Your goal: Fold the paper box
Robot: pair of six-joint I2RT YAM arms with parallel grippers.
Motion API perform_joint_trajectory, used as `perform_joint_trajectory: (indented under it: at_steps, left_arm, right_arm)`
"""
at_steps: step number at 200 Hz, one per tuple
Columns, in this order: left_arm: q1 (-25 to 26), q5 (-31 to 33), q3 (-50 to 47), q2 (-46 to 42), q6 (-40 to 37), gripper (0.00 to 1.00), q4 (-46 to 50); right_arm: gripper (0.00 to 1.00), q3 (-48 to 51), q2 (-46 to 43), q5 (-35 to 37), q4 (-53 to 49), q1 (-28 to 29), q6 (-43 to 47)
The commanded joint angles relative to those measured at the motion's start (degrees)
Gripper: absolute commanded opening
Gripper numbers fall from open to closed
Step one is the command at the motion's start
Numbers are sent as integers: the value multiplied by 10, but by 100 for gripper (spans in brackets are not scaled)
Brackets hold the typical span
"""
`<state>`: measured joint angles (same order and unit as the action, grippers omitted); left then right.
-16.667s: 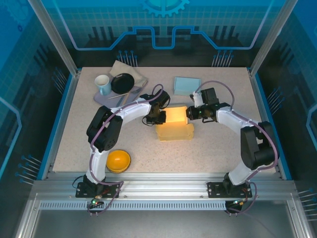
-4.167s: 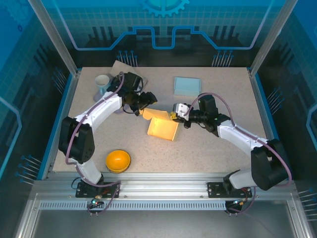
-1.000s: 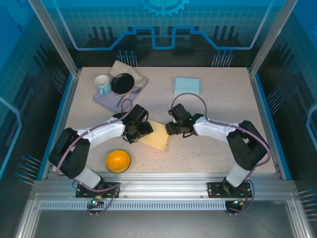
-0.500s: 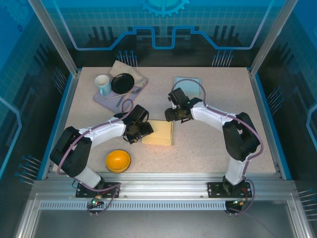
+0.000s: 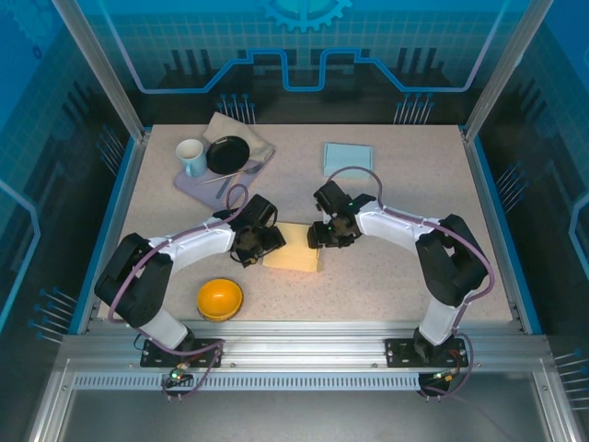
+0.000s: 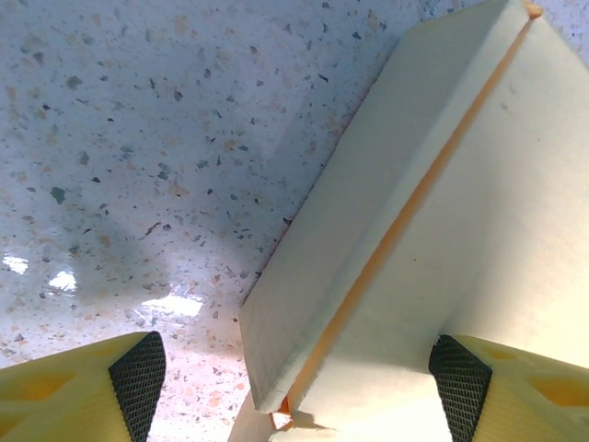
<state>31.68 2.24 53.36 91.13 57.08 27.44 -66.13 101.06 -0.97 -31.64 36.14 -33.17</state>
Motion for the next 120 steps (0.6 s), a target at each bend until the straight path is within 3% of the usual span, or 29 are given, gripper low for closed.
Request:
perform_joint_trajectory:
  at_steps: [1, 19, 34, 120]
  left_arm:
    - [2, -15, 2, 3, -4, 80, -10]
    - [2, -18, 7, -10, -16, 83, -15]
    - [-1, -21, 15, -21, -15, 98, -6]
    - [-10, -32, 83, 41, 47, 99, 53]
  right_arm:
    - [56, 11, 12, -13, 11, 9, -8]
    - [56, 16, 13, -5, 13, 9, -6]
    - [56, 19, 10, 0, 16, 9, -2]
    - [56, 35, 5, -5, 39, 9, 1]
